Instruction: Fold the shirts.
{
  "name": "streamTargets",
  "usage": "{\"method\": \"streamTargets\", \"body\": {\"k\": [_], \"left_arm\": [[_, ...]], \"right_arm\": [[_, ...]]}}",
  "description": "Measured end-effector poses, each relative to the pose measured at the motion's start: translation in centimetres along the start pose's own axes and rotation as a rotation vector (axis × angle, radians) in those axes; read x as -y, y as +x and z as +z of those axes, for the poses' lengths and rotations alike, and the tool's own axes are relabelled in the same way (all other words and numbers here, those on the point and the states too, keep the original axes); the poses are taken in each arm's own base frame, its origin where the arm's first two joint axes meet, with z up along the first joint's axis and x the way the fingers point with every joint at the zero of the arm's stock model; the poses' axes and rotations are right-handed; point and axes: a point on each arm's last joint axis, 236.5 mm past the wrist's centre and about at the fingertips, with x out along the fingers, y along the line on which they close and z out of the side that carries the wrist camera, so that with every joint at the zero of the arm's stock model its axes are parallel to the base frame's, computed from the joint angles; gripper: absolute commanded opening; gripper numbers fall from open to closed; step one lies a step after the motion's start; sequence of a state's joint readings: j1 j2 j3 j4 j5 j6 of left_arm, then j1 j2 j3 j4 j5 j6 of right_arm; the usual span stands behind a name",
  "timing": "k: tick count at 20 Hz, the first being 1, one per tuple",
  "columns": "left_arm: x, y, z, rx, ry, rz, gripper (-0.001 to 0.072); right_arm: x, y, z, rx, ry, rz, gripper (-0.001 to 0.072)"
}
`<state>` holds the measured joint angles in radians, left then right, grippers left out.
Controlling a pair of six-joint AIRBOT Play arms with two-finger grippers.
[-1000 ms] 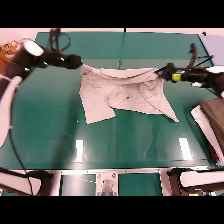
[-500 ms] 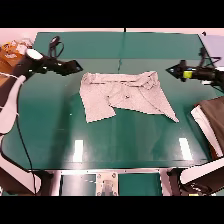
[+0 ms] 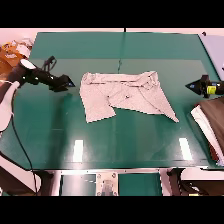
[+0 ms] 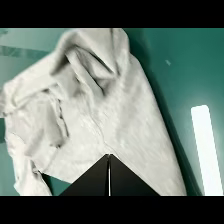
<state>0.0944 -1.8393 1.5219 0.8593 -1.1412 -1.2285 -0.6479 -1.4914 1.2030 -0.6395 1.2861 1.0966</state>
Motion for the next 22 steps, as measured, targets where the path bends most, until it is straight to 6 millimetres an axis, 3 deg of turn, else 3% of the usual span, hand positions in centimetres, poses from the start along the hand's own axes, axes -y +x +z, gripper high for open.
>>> {"method": "streamTargets", "body": {"k": [3,5,6,7,10,12,14,15,19,22], "left_arm": [[1.1,3.0,-0.7,-0.007,-0.017,-0.051,0.064],[2.3,4.8,-1.1,-0.014,-0.01,-0.081,0.0392],[2.7,5.7,-1.5,-0.022,-0.008,-0.09,0.0148],[2.9,6.4,-1.6,-0.022,0.001,-0.09,0.002],[3.8,7.3,-2.0,-0.035,0.034,-0.105,0.0019],[3.5,6.7,-2.6,-0.073,0.064,-0.096,0.0019],[2.2,5.1,-3.2,-0.117,0.09,-0.06,0.0019],[1.7,4.1,-3.4,-0.135,0.089,-0.051,0.0019],[-0.1,0.9,-3.6,-0.159,0.064,-0.04,0.002],[-1.0,-0.1,-3.6,-0.16,0.051,-0.035,0.002]], "right_arm": [[1.3,-0.9,-2.1,-0.006,0.036,-0.033,0.0009],[1.9,-1.1,-3.2,-0.015,0.055,-0.052,0.0009],[2.3,-1.1,-3.8,-0.024,0.063,-0.061,0.0009],[2.7,-1.0,-4.3,-0.032,0.073,-0.07,0.0009],[4.1,-0.9,-6.0,-0.072,0.094,-0.113,0.0008],[5.6,-1.1,-7.6,-0.117,0.122,-0.181,0.0036],[7.4,-1.5,-9.1,-0.159,0.148,-0.255,0.0377],[7.9,-1.6,-9.7,-0.175,0.158,-0.277,0.0435],[9.3,-1.6,-12.0,-0.227,0.199,-0.326,0.0391],[9.9,-0.8,-13.5,-0.249,0.228,-0.336,0.0391]]}}
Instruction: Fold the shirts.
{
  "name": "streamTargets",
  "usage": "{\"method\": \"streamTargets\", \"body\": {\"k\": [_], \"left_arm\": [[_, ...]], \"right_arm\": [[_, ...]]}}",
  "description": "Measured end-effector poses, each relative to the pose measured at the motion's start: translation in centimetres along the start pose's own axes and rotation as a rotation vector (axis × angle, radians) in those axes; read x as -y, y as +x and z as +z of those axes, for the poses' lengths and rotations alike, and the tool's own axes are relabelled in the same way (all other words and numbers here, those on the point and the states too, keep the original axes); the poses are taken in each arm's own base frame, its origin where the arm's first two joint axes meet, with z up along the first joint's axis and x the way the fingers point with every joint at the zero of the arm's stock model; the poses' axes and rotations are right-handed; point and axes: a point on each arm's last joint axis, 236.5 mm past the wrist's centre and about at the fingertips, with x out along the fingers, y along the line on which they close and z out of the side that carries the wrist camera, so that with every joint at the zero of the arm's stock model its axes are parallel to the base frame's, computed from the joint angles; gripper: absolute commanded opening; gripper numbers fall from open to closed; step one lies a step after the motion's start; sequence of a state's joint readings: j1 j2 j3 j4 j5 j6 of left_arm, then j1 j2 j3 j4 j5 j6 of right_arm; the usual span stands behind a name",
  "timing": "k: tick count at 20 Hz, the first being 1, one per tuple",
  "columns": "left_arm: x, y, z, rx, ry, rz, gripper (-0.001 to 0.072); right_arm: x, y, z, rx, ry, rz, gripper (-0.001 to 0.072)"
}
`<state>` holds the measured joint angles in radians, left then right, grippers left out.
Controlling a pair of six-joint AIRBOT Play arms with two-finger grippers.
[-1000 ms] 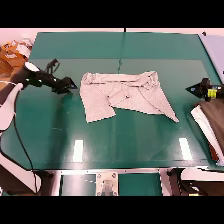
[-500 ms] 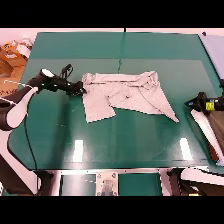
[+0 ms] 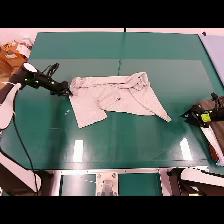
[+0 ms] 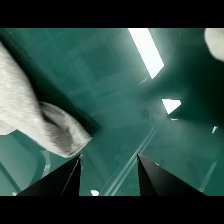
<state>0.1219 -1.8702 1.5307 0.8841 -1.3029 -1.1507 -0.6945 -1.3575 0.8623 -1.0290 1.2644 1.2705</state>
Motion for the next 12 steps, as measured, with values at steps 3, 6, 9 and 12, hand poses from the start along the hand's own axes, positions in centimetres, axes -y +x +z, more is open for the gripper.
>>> {"method": "streamTargets", "body": {"k": [3,6,9,12], "left_arm": [[-0.2,-0.5,0.0,0.005,-0.006,-0.001,0.002],[-0.3,-0.6,0.0,0.005,-0.008,-0.003,0.002],[-0.3,-0.7,-0.2,-0.001,-0.01,-0.006,0.002],[-0.2,-0.7,-0.4,-0.009,-0.01,-0.009,0.0019]], "right_arm": [[-0.7,1.8,-1.1,-0.04,-0.01,0.005,0.039],[-2.1,4.1,-1.8,-0.087,-0.033,0.018,0.0279],[-3.1,6.0,-2.2,-0.117,-0.034,0.035,0.0205],[-3.1,7.1,-2.0,-0.121,-0.033,0.03,0.0006]]}}
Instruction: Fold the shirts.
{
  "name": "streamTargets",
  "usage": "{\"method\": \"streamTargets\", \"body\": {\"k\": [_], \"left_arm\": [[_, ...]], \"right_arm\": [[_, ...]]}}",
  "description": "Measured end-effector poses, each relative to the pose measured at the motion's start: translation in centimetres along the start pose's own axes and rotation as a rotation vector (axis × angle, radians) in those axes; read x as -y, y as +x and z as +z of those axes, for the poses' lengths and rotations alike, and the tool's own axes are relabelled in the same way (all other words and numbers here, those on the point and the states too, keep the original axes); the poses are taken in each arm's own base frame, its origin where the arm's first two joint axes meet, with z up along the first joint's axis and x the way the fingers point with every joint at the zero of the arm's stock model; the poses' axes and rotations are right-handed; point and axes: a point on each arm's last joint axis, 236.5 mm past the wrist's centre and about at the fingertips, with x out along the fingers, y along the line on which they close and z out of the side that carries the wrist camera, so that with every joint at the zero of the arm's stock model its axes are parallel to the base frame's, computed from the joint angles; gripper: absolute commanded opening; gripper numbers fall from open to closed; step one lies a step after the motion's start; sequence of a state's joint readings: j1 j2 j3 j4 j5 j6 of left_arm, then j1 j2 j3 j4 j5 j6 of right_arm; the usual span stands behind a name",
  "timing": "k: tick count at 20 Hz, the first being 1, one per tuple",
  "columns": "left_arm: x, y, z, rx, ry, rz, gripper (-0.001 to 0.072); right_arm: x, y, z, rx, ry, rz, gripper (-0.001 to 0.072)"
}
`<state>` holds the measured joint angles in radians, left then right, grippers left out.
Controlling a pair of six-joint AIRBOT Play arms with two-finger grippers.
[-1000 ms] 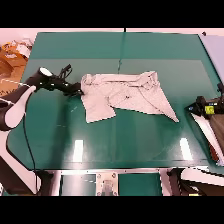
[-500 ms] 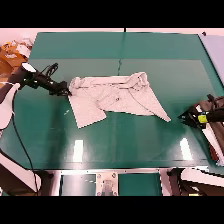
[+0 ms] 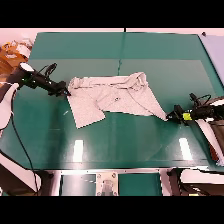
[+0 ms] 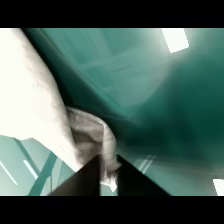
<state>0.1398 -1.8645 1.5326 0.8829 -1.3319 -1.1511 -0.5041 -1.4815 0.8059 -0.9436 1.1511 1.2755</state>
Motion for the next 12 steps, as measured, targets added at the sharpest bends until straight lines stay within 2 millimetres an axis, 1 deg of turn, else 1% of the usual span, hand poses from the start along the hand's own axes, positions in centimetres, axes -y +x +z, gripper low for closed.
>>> {"method": "streamTargets", "body": {"k": [3,5,6,7,9,10,11,12], "left_arm": [[0.1,-0.1,-0.1,-0.005,-0.001,-0.002,0.0019],[0.7,-0.8,-0.3,-0.013,0.01,-0.006,0.0019],[1.3,-1.5,-0.3,-0.014,0.022,-0.004,0.0019],[2.1,-2.8,-0.2,-0.007,0.043,0.003,0.0019],[4.7,-6.4,0.6,0.042,0.107,0.021,0.0019],[6.4,-8.7,0.9,0.078,0.149,0.036,0.0019],[8.7,-11.7,1.4,0.138,0.199,0.055,0.0019],[11.0,-14.9,2.0,0.215,0.253,0.078,0.0019]], "right_arm": [[-0.3,0.2,0.6,0.015,-0.023,0.002,0.0008],[-1.1,-0.6,1.8,0.049,-0.06,0.013,0.0008],[-1.8,-1.5,2.7,0.078,-0.09,0.016,0.0008],[-3.5,-3.1,3.4,0.111,-0.12,0.048,0.0008],[-8.3,-7.3,4.3,0.182,-0.197,0.139,0.0008],[-10.9,-10.4,4.8,0.239,-0.236,0.18,0.0008],[-13.6,-13.8,5.3,0.314,-0.272,0.223,0.0008],[-16.3,-17.5,5.1,0.379,-0.311,0.261,0.0008]]}}
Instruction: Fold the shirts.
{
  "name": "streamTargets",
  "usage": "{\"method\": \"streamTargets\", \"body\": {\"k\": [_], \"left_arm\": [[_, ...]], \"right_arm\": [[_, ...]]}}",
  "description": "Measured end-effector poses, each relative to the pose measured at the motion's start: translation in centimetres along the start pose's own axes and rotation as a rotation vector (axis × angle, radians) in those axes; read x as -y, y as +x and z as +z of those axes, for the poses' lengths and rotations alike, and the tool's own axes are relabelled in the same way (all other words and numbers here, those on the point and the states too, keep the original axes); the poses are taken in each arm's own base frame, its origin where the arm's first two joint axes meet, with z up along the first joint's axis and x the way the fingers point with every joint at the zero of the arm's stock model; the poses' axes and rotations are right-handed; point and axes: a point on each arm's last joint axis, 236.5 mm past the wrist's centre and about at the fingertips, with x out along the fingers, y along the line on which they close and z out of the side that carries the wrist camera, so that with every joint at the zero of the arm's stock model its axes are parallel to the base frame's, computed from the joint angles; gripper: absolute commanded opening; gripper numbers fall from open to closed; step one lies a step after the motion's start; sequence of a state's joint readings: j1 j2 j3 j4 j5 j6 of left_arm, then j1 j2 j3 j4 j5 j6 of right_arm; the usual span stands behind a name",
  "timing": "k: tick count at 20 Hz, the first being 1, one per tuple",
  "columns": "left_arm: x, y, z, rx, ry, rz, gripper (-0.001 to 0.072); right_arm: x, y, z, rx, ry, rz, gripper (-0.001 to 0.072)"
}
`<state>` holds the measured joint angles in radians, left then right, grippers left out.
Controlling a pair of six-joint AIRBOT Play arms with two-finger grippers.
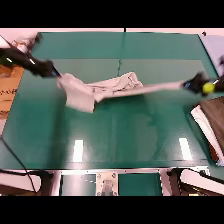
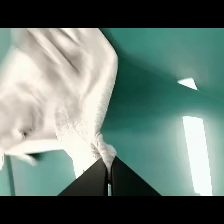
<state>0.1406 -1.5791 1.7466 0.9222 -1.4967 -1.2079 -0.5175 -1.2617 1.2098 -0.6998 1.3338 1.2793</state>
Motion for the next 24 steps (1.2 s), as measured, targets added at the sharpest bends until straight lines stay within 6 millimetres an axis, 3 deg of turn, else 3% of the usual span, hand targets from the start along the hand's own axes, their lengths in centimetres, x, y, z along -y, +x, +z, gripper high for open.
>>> {"method": "streamTargets", "body": {"k": [3,5,7,8,11,14,16,18,21,23,24], "left_arm": [[8.1,-12.3,4.7,0.325,0.193,0.095,0.0019],[15.0,-21.4,5.6,0.588,0.327,0.151,0.0019],[21.2,-29.4,4.2,0.829,0.438,0.2,0.0019],[23.8,-32.5,2.9,0.921,0.481,0.215,0.0019],[29.6,-38.8,-1.7,1.11,0.581,0.247,0.0019],[32.6,-41.3,-5.0,1.187,0.635,0.257,0.0019],[32.5,-41.4,-5.8,1.178,0.635,0.288,0.002],[31.0,-41.4,-6.1,1.162,0.6,0.346,0.002],[26.5,-39.9,-4.8,1.098,0.502,0.436,0.002],[23.5,-36.9,-3.3,1.019,0.443,0.431,0.002],[21.9,-34.5,-2.3,0.962,0.412,0.4,0.002]], "right_arm": [[-8.3,-8.6,4.5,0.22,-0.092,0.051,0.0008],[-13.9,-14.4,5.6,0.362,-0.147,0.092,0.0008],[-18.8,-18.6,5.1,0.455,-0.192,0.151,0.0008],[-21.4,-20.4,4.3,0.489,-0.219,0.196,0.0008],[-27.8,-23.9,1.1,0.539,-0.297,0.331,0.0009],[-32.0,-26.3,-2.0,0.578,-0.37,0.413,0.0009],[-33.5,-27.4,-3.4,0.619,-0.415,0.42,0.0009],[-33.9,-28.3,-3.7,0.683,-0.446,0.382,0.0009],[-32.1,-28.6,-2.3,0.756,-0.428,0.283,0.0009],[-29.3,-27.8,-0.6,0.764,-0.369,0.225,0.0009],[-27.7,-27.0,0.3,0.758,-0.335,0.204,0.0009]]}}
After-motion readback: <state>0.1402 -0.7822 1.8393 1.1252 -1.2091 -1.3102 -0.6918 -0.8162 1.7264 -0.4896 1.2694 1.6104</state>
